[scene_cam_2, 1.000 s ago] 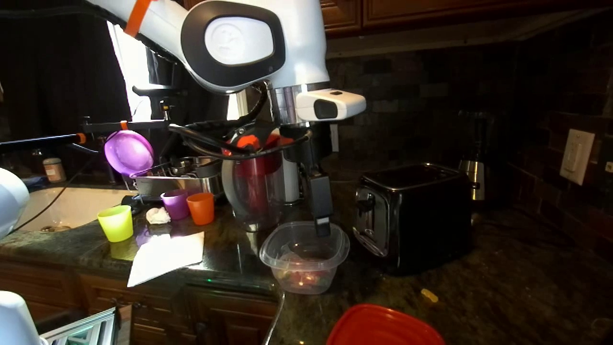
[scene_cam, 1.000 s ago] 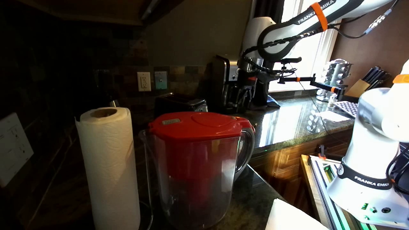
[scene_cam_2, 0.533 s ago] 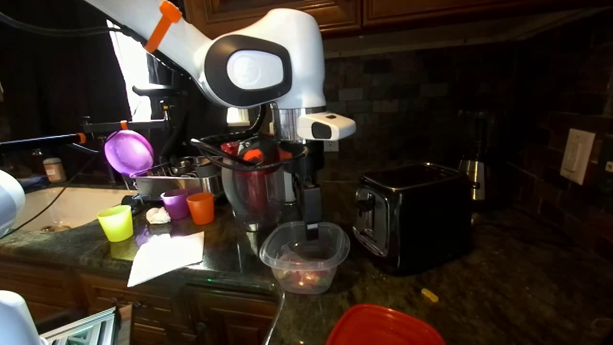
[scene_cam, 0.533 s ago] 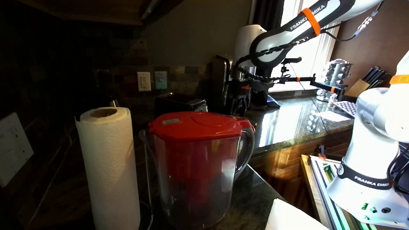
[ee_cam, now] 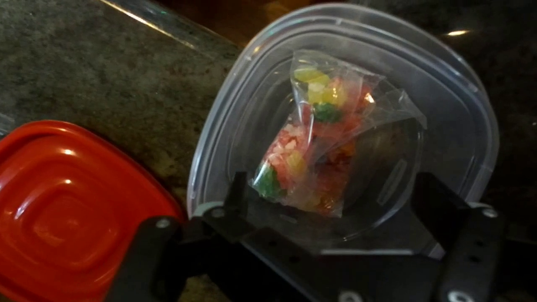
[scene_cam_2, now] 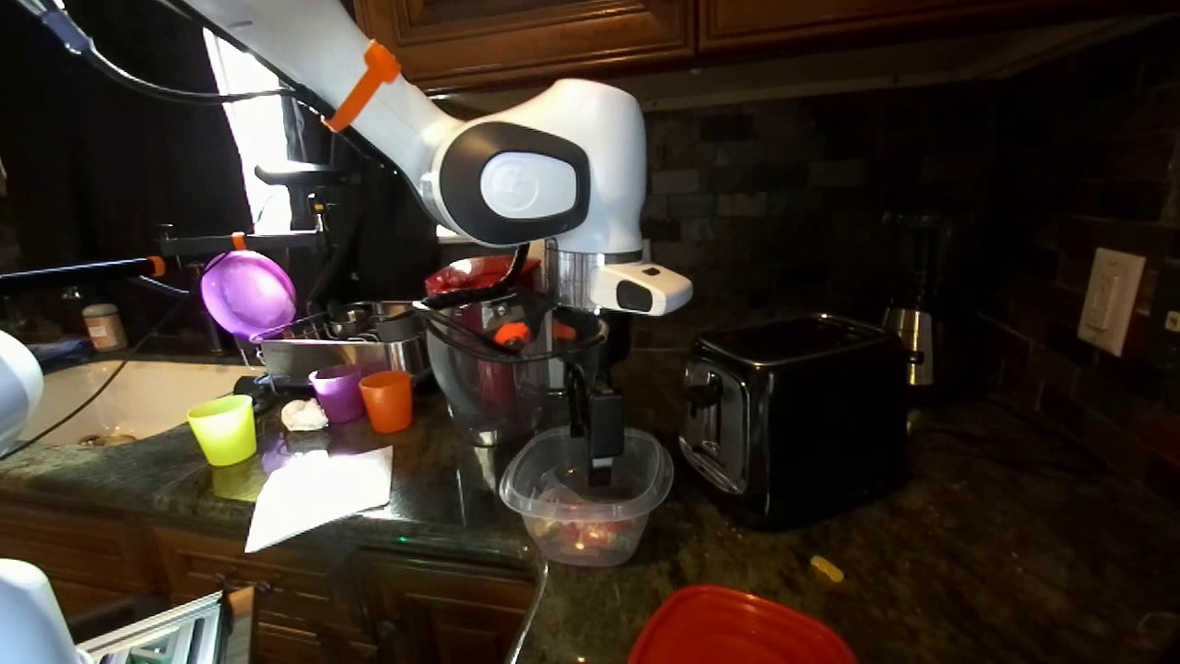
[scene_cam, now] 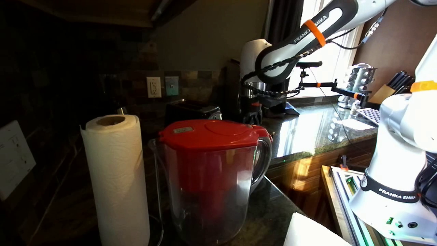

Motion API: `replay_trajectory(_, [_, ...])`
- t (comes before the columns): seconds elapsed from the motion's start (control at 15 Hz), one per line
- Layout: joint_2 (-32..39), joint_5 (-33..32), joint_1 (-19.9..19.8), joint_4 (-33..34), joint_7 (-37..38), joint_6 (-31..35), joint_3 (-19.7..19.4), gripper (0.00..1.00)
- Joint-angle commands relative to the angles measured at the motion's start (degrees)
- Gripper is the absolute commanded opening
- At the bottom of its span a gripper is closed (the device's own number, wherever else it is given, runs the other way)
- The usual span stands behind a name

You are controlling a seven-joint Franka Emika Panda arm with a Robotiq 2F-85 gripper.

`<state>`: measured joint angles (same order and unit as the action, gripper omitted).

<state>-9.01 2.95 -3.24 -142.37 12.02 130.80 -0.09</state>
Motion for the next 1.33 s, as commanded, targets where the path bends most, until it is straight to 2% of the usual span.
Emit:
replay_trajectory(0.0, [2.39,0.79,0.67,1.22,-1.39,-0.85,-0.36,1.00])
replay_trajectory(0.67, [4.53,-0.14,1.23,0.04,-5.22,1.61,-0.32,0.99])
replay_trajectory(0.87, [5.09,-0.88,1.24,-0.16,-5.73,2.19,-0.30,0.94])
replay_trajectory(1.27, [6.09,-5.07,1.05,-0.45,-2.27,4.28,-0.13,1.00])
